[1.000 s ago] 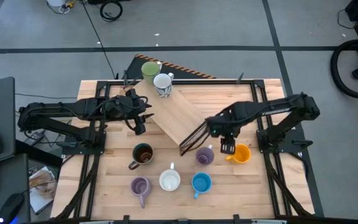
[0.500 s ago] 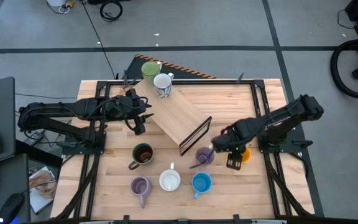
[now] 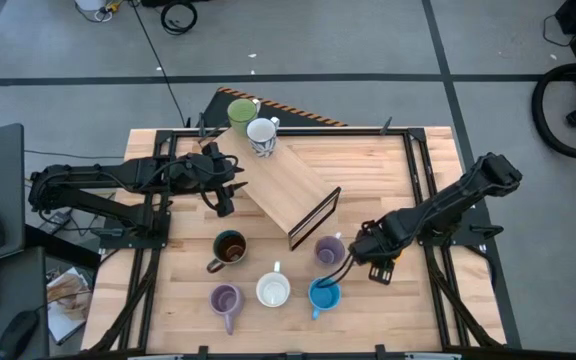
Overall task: Place coffee mugs
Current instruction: Put the yellow mug on the shelf
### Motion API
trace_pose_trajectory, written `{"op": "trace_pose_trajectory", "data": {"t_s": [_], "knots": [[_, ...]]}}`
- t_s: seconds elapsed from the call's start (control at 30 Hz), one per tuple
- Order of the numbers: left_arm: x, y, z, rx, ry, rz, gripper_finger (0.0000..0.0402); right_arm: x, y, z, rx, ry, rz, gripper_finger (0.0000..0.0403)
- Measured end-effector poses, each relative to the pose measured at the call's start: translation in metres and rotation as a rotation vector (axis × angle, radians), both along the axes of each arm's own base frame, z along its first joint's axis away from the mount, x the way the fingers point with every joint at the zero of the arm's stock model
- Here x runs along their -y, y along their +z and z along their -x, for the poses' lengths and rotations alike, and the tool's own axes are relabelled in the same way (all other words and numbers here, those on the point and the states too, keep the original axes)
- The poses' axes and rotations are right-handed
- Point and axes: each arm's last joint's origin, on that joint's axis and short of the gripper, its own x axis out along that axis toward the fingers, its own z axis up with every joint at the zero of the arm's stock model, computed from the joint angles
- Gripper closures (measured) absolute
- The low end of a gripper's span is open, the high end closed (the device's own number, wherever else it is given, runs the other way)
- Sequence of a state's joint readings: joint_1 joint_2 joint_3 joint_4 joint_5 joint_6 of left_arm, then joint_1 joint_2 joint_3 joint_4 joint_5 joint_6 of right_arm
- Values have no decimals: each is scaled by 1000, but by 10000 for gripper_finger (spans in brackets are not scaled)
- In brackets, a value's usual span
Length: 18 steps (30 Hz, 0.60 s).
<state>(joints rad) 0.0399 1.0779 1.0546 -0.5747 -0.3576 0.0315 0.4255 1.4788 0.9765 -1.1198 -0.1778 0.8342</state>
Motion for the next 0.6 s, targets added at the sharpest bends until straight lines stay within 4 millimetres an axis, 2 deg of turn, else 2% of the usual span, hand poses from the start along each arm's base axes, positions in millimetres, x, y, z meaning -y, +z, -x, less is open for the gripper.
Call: {"op": "trace_pose_trajectory", "data": {"t_s": [0.13, 0.43, 0.6], "knots": [[0, 0, 0, -2, -3, -4, 230, 2, -6, 3, -6, 11, 32, 268], [0, 0, 0, -1, -3, -5, 230, 4, -6, 3, 19, 130, 67, 371], [0, 0, 0, 0, -3, -5, 230, 10, 5, 3, -5, 224, 120, 372]]}}
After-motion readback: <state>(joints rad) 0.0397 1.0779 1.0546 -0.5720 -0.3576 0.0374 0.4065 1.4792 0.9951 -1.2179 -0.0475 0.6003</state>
